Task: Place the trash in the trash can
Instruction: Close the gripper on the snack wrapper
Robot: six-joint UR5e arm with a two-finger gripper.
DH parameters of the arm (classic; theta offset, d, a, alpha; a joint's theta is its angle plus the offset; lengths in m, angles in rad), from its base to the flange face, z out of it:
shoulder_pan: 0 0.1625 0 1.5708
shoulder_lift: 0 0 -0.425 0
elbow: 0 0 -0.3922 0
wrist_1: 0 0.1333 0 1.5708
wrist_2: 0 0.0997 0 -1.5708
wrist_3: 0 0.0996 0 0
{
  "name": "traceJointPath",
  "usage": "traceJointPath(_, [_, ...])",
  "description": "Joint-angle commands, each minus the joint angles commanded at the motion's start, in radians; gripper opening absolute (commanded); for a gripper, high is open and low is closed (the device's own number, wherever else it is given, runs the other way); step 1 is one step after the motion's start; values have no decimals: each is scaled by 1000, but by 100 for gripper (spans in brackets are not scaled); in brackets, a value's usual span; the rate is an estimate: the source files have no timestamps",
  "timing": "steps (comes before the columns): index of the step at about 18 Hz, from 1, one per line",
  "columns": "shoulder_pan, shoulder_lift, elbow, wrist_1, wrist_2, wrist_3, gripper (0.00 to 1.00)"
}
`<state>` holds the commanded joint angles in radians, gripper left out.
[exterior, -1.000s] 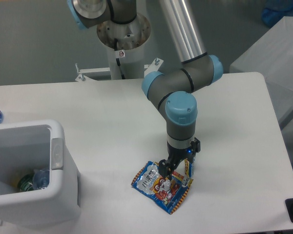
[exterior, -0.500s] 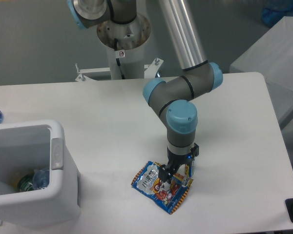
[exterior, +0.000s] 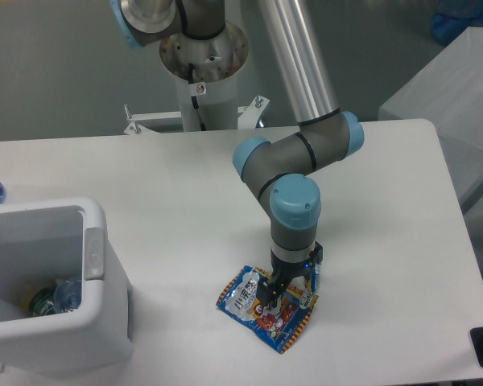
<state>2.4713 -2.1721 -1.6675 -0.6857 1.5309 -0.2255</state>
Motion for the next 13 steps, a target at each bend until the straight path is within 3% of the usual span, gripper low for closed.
traceJointPath(13, [-11, -29, 17, 2, 3, 3, 97])
